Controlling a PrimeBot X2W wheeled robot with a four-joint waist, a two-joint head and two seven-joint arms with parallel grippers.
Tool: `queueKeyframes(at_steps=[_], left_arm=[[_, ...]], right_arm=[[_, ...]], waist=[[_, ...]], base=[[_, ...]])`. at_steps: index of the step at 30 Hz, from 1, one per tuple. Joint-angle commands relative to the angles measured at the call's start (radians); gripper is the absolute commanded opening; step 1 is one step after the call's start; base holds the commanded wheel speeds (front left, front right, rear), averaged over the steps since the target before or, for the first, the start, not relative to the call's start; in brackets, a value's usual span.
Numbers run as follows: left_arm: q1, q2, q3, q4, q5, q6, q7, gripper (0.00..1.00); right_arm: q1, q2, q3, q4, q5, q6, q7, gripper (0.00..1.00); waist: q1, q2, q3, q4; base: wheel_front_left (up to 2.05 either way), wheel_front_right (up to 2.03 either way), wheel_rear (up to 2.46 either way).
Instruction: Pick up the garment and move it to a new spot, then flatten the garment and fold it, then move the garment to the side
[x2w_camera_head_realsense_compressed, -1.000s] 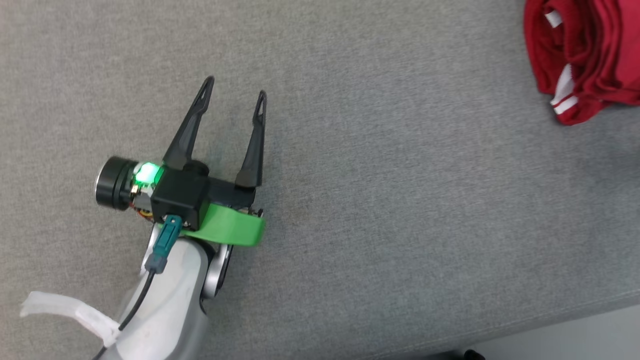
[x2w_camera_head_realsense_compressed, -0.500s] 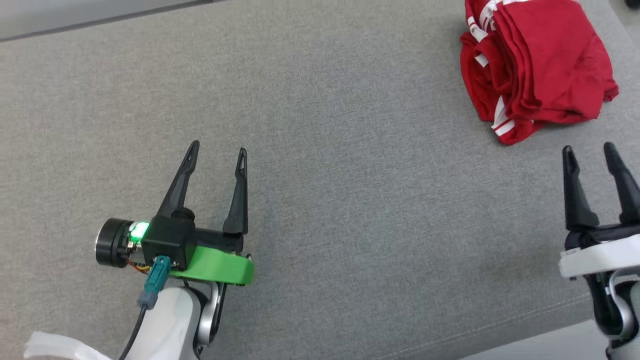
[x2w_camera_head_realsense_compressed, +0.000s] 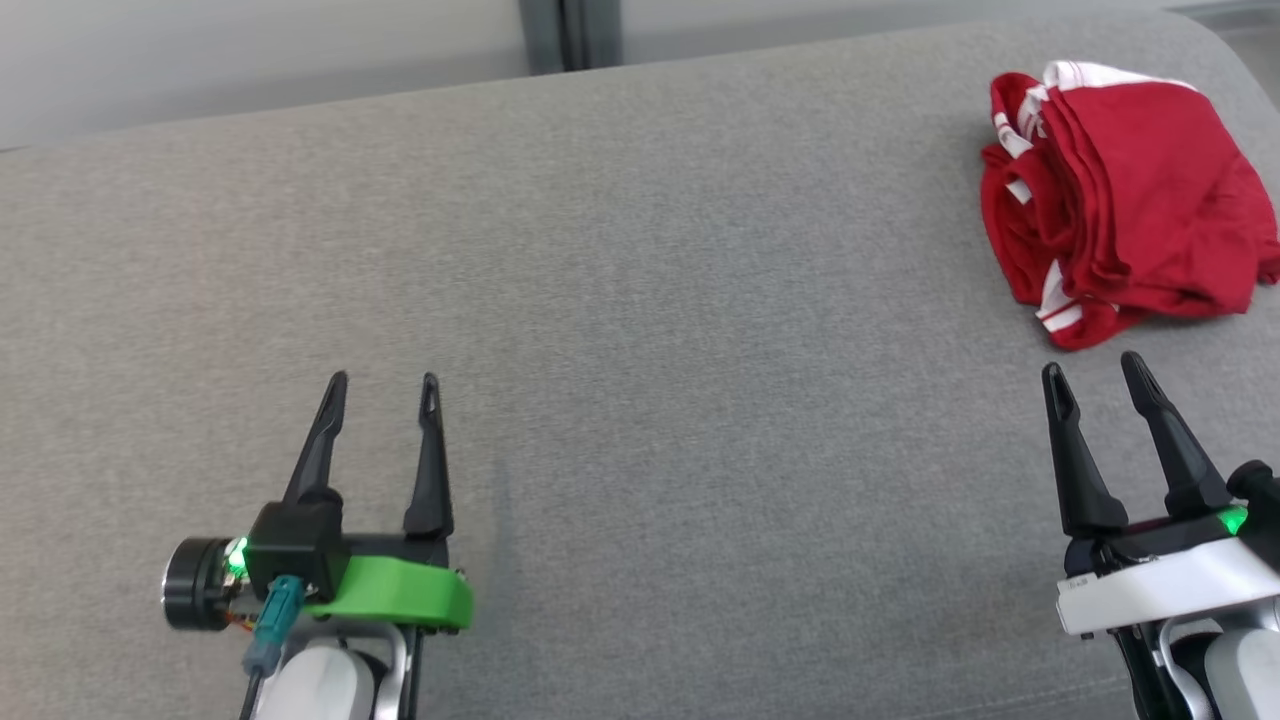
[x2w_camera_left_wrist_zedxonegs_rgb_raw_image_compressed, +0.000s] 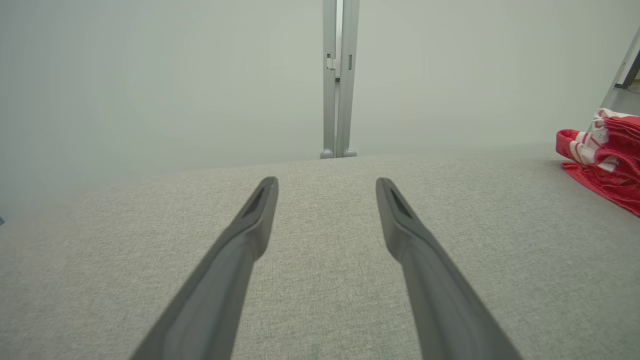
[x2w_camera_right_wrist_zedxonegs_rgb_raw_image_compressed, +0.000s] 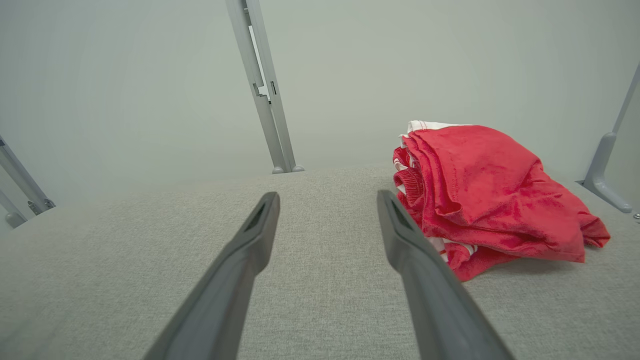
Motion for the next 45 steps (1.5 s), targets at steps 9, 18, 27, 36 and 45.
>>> queueKeyframes(at_steps=[9,18,27,36,45], left_arm=[[0.112,0.040,0.028,0.006,-0.028,0.004,-0.008,1.00],[0.191,0.062,0.021,0.009,-0.051,-0.009,0.006,1.00],[0.227,0.075,0.009,0.005,-0.052,-0.002,0.014,1.00],[0.224,0.077,0.004,0.001,-0.053,0.007,0.014,1.00],[0.220,0.080,0.000,0.007,-0.059,0.014,0.017,1.00]], right_arm=[[0.111,0.025,-0.031,-0.033,-0.038,-0.001,0.049,1.00],[0.204,0.056,-0.047,-0.068,-0.064,-0.001,0.094,1.00],[0.239,0.071,-0.063,-0.094,-0.073,-0.001,0.118,1.00],[0.240,0.075,-0.067,-0.101,-0.073,-0.001,0.124,1.00],[0.240,0.079,-0.067,-0.095,-0.069,-0.001,0.124,1.00]], waist=[[0.0001,0.0000,-0.128,0.081],[0.0001,0.0000,-0.207,0.068],[0.0001,0.0000,-0.232,0.065],[0.0001,0.0000,-0.234,0.069],[0.0001,0.0000,-0.238,0.067]], base=[[0.00,0.00,0.00],[0.00,0.00,0.00],[0.00,0.00,0.00],[0.00,0.00,0.00],[0.00,0.00,0.00]])
